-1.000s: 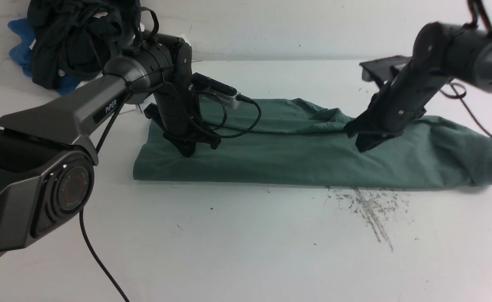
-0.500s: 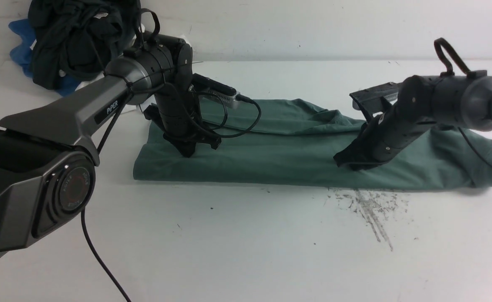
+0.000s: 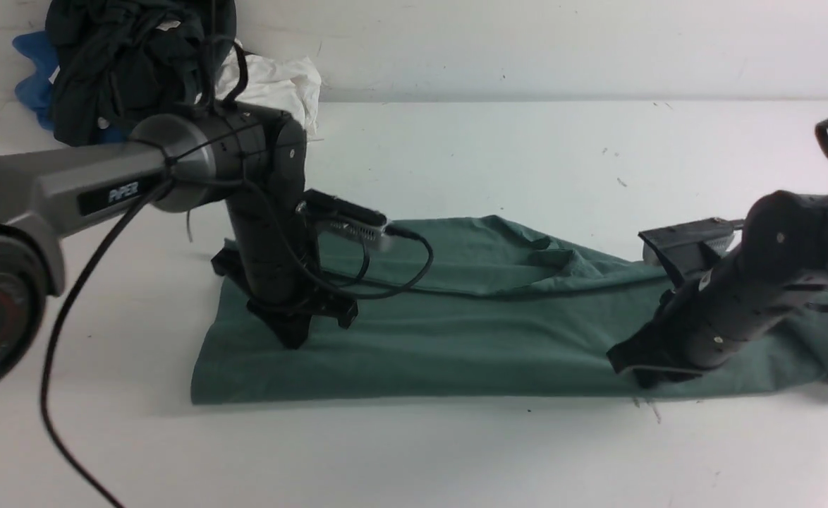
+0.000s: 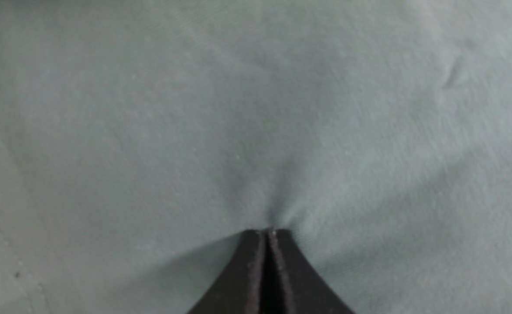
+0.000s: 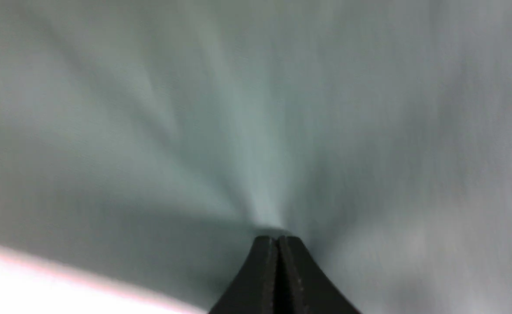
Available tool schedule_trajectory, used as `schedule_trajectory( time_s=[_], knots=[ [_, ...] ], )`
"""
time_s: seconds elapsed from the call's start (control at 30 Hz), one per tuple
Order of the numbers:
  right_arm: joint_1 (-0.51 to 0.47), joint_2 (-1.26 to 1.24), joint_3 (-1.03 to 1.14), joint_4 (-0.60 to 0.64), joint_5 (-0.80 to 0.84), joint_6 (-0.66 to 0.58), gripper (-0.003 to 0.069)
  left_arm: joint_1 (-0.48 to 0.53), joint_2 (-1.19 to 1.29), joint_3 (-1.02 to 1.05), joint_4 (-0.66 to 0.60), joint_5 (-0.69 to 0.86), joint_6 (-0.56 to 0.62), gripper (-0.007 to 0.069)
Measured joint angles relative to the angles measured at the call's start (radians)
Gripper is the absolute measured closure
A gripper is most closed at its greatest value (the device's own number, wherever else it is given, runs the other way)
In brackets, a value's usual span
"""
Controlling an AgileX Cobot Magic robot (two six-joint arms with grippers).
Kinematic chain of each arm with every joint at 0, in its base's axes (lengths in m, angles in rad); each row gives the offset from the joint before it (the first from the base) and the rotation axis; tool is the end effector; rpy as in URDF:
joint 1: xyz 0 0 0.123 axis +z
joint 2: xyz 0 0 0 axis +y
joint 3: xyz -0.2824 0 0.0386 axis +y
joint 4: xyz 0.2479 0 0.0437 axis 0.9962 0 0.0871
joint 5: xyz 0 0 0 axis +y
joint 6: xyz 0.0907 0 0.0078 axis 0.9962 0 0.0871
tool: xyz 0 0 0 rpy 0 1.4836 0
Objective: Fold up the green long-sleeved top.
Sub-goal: Use both arms to drag the lower edge of the fabric forward and fold it over the upper edge
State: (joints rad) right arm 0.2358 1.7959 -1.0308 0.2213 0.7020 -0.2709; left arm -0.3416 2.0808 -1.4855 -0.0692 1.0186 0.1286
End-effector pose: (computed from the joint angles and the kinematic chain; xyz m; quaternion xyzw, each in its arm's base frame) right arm 0.3157 0.0891 0.1612 -0.1733 0.9771 0.0773 0.0961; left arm 0.3801 -0.1408 0.1570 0.2157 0.9757 -0.0320 0.0187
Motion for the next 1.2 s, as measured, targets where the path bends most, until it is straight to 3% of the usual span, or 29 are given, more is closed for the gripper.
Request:
schedule_trajectory(
  time_s=[0.23,0.47,0.73,1.0,1.2],
  knots=[
    [0.064,-0.119,-0.005,0.018,-0.024,0.000,0.0673,-0.005,-0.153,0.230,0.000,-0.112,-0.006,0.0632],
    [0.136,-0.018,-0.132,0.023,-0.090,0.000,0.0673,-0.005,-0.159,0.239,0.014,-0.133,-0.006,0.0632],
    [0.175,0.181,-0.312,0.022,-0.020,0.000,0.0673,-0.005,-0.158,0.239,0.026,-0.136,-0.006,0.0632],
    [0.221,0.199,-0.340,-0.004,0.039,0.000,0.0673,-0.005,-0.158,0.239,0.050,-0.136,-0.006,0.0632],
    [0.208,0.226,-0.355,-0.034,-0.042,0.038,0.0673,-0.005,-0.158,0.239,0.069,-0.136,-0.006,0.0632]
  ],
)
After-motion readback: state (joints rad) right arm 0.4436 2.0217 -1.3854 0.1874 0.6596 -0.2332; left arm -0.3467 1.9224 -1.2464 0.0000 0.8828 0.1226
